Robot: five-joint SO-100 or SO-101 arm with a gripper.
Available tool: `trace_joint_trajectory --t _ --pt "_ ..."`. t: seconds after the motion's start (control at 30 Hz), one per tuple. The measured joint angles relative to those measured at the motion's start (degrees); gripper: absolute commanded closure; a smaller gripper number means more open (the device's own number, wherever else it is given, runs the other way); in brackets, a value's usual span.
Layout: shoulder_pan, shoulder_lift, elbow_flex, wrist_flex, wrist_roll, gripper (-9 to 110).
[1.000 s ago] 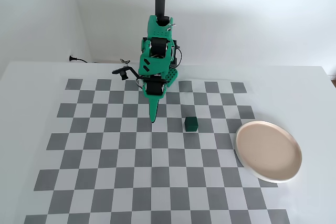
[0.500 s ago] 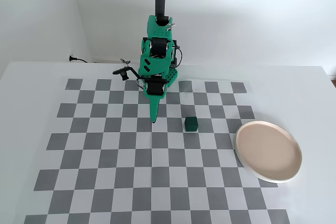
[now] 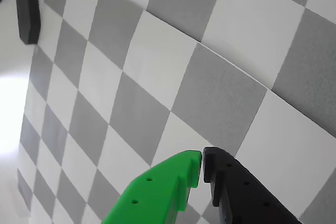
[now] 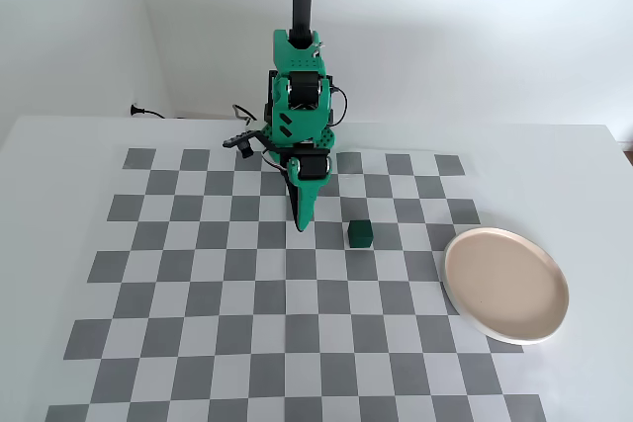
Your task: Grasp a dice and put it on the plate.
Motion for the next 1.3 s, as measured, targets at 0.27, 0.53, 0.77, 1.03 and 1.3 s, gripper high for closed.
trace_joint_trajectory --t 0.27,0.53,0.77,1.03,1.3 --pt "-1.3 0.0 0.0 4.5 -18.6 106" --pt "-0.9 0.0 0.0 8.5 -37.2 106" --pt "-0.4 0.0 0.0 8.6 -56.6 106" --pt "-0.3 0.0 0.0 10.9 -75.0 102" --pt "-3.5 0.0 -0.5 15.8 -79.8 93"
